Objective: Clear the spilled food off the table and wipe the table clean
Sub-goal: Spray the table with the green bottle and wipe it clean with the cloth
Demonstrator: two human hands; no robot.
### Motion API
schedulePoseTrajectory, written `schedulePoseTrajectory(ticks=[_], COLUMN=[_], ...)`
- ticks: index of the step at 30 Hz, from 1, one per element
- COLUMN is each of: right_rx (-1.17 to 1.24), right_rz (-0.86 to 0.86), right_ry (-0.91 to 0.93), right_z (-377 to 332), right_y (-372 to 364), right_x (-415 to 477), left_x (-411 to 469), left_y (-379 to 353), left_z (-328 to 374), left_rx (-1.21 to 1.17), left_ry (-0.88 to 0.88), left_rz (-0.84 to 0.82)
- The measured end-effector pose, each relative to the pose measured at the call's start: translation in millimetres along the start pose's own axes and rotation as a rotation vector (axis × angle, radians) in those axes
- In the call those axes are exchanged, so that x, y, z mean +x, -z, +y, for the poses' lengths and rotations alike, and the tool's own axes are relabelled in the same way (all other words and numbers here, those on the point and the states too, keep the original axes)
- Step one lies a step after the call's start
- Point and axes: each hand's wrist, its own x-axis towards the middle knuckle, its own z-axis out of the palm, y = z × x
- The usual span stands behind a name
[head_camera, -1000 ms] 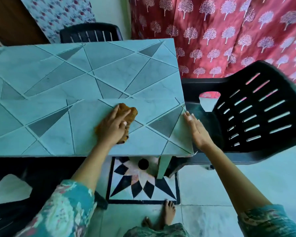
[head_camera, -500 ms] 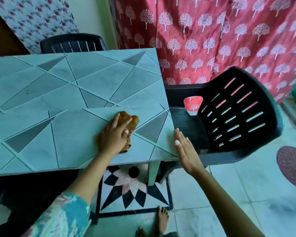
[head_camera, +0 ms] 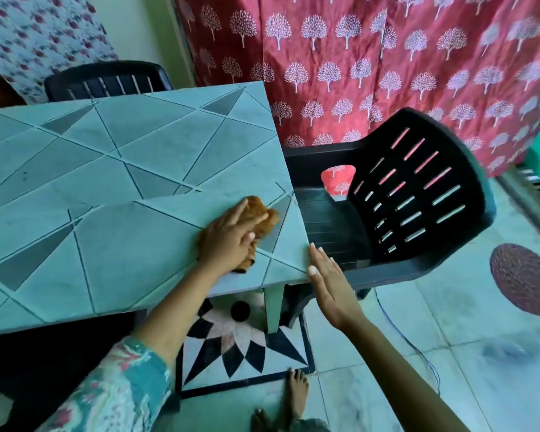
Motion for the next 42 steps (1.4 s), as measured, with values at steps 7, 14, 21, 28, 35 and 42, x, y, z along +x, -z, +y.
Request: schedulePoseTrajectory(ticks=[7, 14, 21, 28, 35, 42], right_rx=[-0.019, -0.059, -0.075, -0.052, -0.041, -0.058], right_rz=[-0.027, 0.01, 0.02, 0.045, 0.121, 0.09], right_ry=[-0.025, -0.011, 0.001, -0.005, 0.033, 0.227], right_z=[1.8, -1.0, 0.7, 10.0, 11.9, -12.6], right_y=[2.2, -3.3, -9.0, 2.0, 15.6, 21.6], right_x=[-4.6, -4.0, -7.3, -20.3, -31.1, -24.6], left_x=[21.6, -103.2, -47.1, -16.9, -88.5, -122.0], left_y=[-10.5, -0.2, 33.9, -17.8, -10.6, 26.6], left_z=[52.2, 26.3, -29.3, 82.4, 97.2, 78.5], left_rx=[0.044, 0.142, 0.115, 0.096, -0.386, -1.902], left_ry=[0.2, 0.096, 0.525, 0.178, 0.094, 0.559], left_rz=[-0.011, 0.115, 0.148, 0.04, 0.068, 0.244])
